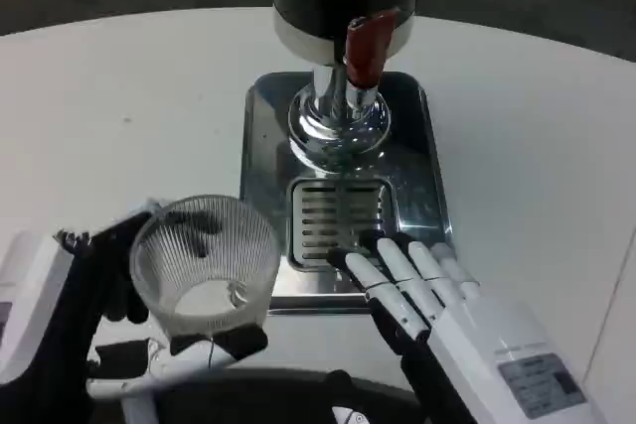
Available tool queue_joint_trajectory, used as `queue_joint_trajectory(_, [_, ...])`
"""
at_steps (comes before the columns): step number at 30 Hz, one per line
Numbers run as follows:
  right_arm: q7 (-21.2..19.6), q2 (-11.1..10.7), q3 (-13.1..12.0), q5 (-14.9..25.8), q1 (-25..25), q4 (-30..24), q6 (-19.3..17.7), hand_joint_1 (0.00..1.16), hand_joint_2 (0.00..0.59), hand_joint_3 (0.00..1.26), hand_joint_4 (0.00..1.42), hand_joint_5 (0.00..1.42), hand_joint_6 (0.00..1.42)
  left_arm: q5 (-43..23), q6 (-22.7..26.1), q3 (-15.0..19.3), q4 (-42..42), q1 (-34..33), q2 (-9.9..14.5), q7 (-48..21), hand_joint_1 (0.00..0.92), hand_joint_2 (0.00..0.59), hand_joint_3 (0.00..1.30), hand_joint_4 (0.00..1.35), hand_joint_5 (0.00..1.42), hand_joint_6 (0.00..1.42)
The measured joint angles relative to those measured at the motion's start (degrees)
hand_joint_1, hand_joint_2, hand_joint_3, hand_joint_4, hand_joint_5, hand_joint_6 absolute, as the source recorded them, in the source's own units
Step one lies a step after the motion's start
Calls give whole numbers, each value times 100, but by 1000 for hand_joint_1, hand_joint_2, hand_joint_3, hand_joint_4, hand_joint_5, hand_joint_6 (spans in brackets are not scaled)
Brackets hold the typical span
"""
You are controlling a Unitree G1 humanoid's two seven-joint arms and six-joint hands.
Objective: Grasp the cup under the faucet to collect the drink, then remove the cup.
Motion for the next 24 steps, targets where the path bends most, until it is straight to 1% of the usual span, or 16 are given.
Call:
queue_joint_trajectory(4, [0,42,-24,-37,104,-78,0,395,491,95,0,0,0,234,104,-43,517,-555,1,272,436,95,927,1035,1190,1276])
queue_joint_trajectory(7, [0,81,-34,-48,186,-98,0,396,491,95,0,0,0,413,163,-162,927,-934,9,463,436,95,927,1035,1192,1277])
queue_joint_trajectory(10, [0,115,-72,-54,258,-133,0,397,491,95,0,0,0,560,161,-280,1396,-1282,63,669,436,95,927,1035,1193,1277])
queue_joint_trajectory(13, [0,169,-162,-57,354,-248,2,397,491,98,0,0,0,683,154,-432,1886,-1613,170,908,436,95,927,1035,1193,1277])
queue_joint_trajectory(18, [1,195,-229,-57,398,-312,2,398,491,103,0,0,0,908,155,-743,2759,-2267,281,1293,416,83,927,1035,1182,1277])
queue_joint_trajectory(22, [74,202,-278,-52,455,-333,3,398,490,104,0,0,1,938,72,-1107,3600,-2845,315,1613,407,82,927,1035,1191,1277])
queue_joint_trajectory(24, [104,204,-287,-49,494,-337,3,397,488,105,0,0,1,1067,66,-1277,3965,-3127,314,1806,406,81,927,1035,1192,1277])
